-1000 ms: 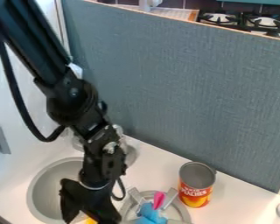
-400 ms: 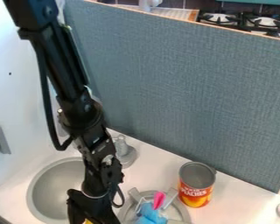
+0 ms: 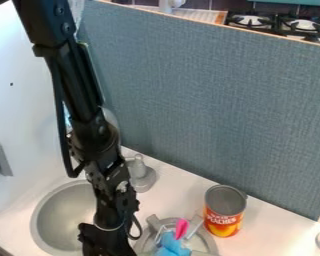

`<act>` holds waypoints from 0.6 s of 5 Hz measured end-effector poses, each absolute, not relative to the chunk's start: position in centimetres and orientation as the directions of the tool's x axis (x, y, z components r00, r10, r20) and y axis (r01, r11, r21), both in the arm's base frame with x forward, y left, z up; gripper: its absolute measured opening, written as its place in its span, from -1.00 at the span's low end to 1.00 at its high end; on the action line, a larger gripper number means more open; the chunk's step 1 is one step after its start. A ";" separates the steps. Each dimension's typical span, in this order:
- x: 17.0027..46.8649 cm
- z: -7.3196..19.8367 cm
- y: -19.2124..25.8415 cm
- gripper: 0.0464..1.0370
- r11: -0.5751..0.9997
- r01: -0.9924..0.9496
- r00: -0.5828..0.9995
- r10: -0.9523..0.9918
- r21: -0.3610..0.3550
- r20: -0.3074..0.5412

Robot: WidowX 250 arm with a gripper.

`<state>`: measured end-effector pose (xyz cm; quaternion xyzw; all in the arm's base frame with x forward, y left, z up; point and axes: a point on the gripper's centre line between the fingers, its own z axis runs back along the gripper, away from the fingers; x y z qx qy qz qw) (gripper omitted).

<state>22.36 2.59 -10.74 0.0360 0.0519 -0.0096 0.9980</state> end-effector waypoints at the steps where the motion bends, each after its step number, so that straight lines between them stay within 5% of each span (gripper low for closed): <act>1: 22.2 -9.8 2.3 0.14 0.998 0.025 0.992 -0.018 0.055 -0.122; 3: 23.1 -3.9 -0.6 0.14 0.989 0.062 0.997 -0.055 0.131 -0.056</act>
